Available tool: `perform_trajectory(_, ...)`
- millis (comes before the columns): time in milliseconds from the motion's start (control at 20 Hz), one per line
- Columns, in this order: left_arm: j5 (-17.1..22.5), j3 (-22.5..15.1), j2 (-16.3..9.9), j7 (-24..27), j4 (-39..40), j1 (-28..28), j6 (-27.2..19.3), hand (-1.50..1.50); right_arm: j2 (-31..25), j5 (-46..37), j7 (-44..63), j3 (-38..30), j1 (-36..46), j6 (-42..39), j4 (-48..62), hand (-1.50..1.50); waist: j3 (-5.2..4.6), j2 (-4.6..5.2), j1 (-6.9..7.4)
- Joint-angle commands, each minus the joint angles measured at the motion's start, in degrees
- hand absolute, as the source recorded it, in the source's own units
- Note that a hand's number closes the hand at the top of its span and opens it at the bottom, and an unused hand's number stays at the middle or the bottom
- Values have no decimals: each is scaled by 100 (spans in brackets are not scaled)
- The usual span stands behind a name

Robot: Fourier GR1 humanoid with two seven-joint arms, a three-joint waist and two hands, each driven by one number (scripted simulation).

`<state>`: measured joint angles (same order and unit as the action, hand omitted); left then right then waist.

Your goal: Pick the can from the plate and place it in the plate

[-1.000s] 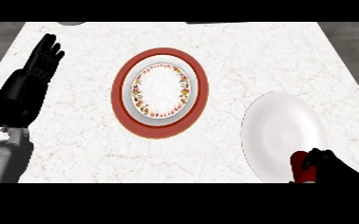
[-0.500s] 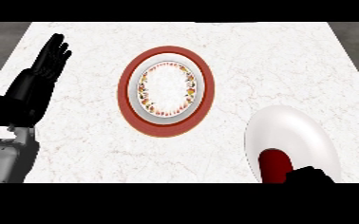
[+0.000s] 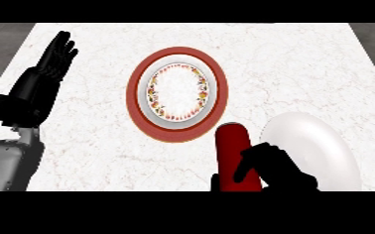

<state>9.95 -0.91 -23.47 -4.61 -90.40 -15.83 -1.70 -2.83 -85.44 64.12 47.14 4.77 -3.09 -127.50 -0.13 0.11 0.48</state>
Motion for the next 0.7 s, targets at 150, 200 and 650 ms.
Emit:
perform_trajectory(150,10,19,46,121,-82,96,162,0,275,1123,1123,-741,2006,163,1519,150,2,21,148)
perform_trajectory(200,-137,-49,121,-194,-75,-147,-65,0,276,1327,1170,-767,2110,303,1653,150,7,16,107)
perform_trajectory(650,-100,-84,199,-104,-10,-169,106,0,280,2573,765,-1840,3653,1481,4036,150,8,62,269)
